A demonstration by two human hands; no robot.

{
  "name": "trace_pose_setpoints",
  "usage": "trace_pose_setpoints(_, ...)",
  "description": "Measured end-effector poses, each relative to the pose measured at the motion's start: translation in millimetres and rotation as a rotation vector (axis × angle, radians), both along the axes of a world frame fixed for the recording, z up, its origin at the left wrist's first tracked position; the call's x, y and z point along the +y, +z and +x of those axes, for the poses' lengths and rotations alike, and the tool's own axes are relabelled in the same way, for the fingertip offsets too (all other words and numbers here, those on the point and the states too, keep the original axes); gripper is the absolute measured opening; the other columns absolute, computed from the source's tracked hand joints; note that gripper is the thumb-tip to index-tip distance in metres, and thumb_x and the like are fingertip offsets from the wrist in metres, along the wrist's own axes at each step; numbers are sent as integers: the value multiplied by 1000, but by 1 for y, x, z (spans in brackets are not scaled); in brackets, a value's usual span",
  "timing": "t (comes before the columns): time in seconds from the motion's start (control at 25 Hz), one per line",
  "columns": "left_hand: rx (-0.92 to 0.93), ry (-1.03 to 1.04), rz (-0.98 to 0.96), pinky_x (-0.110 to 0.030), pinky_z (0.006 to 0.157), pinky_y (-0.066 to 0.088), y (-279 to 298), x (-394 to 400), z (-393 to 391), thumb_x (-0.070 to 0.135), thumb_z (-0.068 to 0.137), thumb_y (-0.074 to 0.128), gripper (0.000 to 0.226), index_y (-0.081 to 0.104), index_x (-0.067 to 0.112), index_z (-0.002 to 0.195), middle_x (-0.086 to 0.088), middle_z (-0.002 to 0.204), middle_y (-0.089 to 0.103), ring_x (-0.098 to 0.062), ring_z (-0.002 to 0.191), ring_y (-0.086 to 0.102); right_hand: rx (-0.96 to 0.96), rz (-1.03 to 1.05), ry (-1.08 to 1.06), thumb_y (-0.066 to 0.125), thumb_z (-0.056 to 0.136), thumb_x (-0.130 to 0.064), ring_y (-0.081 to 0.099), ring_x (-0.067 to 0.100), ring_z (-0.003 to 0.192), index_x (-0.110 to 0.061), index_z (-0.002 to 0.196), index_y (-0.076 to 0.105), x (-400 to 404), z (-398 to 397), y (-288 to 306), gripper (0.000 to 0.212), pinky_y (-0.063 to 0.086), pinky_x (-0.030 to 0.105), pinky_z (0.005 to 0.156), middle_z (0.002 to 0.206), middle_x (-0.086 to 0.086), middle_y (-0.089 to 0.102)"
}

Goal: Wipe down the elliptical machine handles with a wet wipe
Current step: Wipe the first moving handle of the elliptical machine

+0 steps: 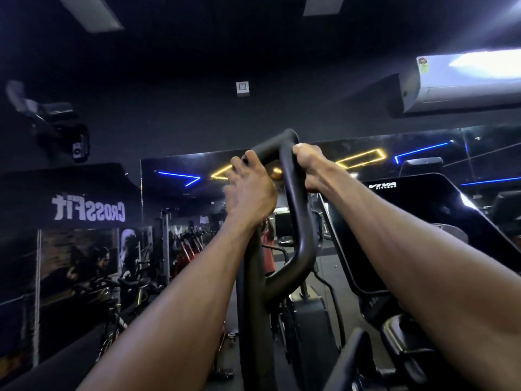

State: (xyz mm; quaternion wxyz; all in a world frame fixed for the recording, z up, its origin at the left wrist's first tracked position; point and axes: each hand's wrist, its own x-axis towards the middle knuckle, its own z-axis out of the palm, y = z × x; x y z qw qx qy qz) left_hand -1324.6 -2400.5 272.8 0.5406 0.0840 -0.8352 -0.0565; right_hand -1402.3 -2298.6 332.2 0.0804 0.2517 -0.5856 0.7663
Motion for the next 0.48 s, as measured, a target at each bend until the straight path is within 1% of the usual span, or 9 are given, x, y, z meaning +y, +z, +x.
trace_pose_setpoints(0.04,-1,6,-15,-58,88,43,-1,0,0,17,91,41,50,20,10,136,-24,134,31,-46,117,39,-13,11,12,44,94,-20,68,39,91,3,109,62,3,-3,-7,32,55,60,85,96,23,66)
trace_pose_setpoints(0.08,1,13,-25,-56,85,43,-1,0,0,17,90,42,50,20,10,135,-23,132,31,-45,116,40,-17,14,44,45,95,-23,67,37,88,1,109,63,5,-7,-9,33,55,57,87,94,21,66)
trace_pose_setpoints(0.16,10,19,-31,-51,80,42,-1,0,1,18,90,42,49,21,10,134,-21,129,32,-43,113,41,-16,-60,119,45,96,-24,66,35,79,-5,103,61,2,-12,1,26,57,53,84,89,19,63)
trace_pose_setpoints(0.2,13,19,-28,-50,79,41,-1,0,1,18,90,41,49,21,10,134,-20,127,33,-42,112,41,-19,-107,144,45,96,-23,68,37,81,-5,104,60,-1,-12,8,25,57,54,82,90,21,64)
trace_pose_setpoints(0.28,12,20,-18,-52,81,42,-1,-1,1,19,90,42,50,21,10,134,-18,126,33,-42,111,41,-37,-111,129,44,99,-23,70,43,90,-1,112,59,-6,-5,7,30,58,58,79,98,25,69)
trace_pose_setpoints(0.36,10,20,-14,-51,81,42,-3,0,0,21,90,44,50,21,11,133,-18,126,33,-42,111,41,-55,-39,125,38,103,-30,71,39,81,2,114,59,1,-3,-11,40,61,51,68,92,23,72)
trace_pose_setpoints(0.4,13,22,-13,-51,80,42,-3,0,0,21,89,44,48,21,12,130,-18,125,33,-41,110,42,-61,-5,159,34,104,-33,69,36,76,4,111,60,6,-5,-21,45,60,45,60,88,21,70)
trace_pose_setpoints(0.44,21,23,-13,-50,79,42,-3,0,0,21,89,44,45,23,12,128,-18,124,34,-41,109,43,-71,12,215,30,105,-35,66,34,73,4,110,59,10,-9,-24,49,59,40,55,87,20,67)
trace_pose_setpoints(0.48,27,23,-14,-50,78,41,-2,0,-1,20,89,44,43,24,13,125,-18,123,35,-41,108,43,-70,19,260,28,104,-40,64,33,74,3,111,59,12,-8,-21,53,58,38,57,89,19,65)
